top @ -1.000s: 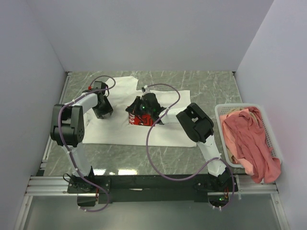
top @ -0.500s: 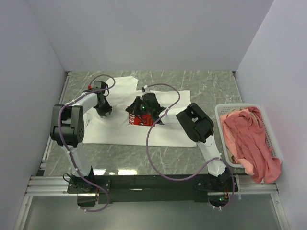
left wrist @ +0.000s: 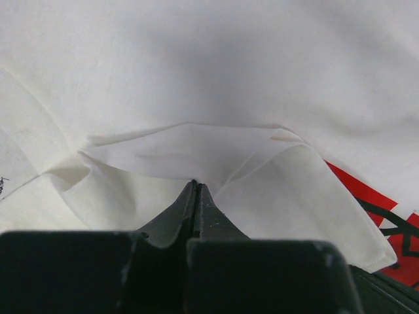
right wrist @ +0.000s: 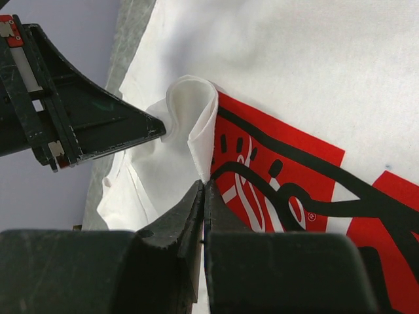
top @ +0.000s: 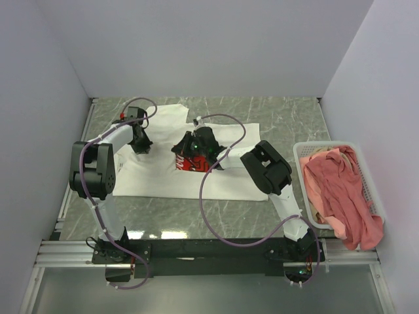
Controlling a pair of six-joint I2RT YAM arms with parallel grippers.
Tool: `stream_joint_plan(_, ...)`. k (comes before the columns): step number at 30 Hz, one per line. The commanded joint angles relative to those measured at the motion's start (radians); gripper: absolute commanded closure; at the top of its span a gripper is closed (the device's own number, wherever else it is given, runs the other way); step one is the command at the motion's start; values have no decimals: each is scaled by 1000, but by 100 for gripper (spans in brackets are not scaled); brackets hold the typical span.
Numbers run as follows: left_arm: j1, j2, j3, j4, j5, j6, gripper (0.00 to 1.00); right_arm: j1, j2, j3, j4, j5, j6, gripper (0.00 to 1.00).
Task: Fold and stack the t-shirts
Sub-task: Fold the tshirt
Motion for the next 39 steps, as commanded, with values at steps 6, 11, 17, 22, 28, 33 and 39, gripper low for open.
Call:
stream_joint_plan(6,5,-21,85,0,-14,23,99,-8,-37,42,2,27,-34,96)
stream_joint_plan(11,12,-17,161,-18,-3,34,99,-8,-62,35,-12,67,-45,96)
stream_joint_plan(17,12,3,211,-17,20,50,99,-8,-91,-16,14,119,-40,96)
stream_joint_plan(22,12,16,229,-5,41,63,99,-8,-114,-68,51,174,-33,96)
stream_joint_plan(28,12,32,240,11,55,67,100,-7,-141,-122,102,225,-23,96)
stream_joint_plan(33,15,40,232,18,55,66,99,-8,-132,-113,93,228,-22,94)
stream_joint_plan(39,25,51,232,26,66,66,96,-8,-138,-140,88,250,-2,76)
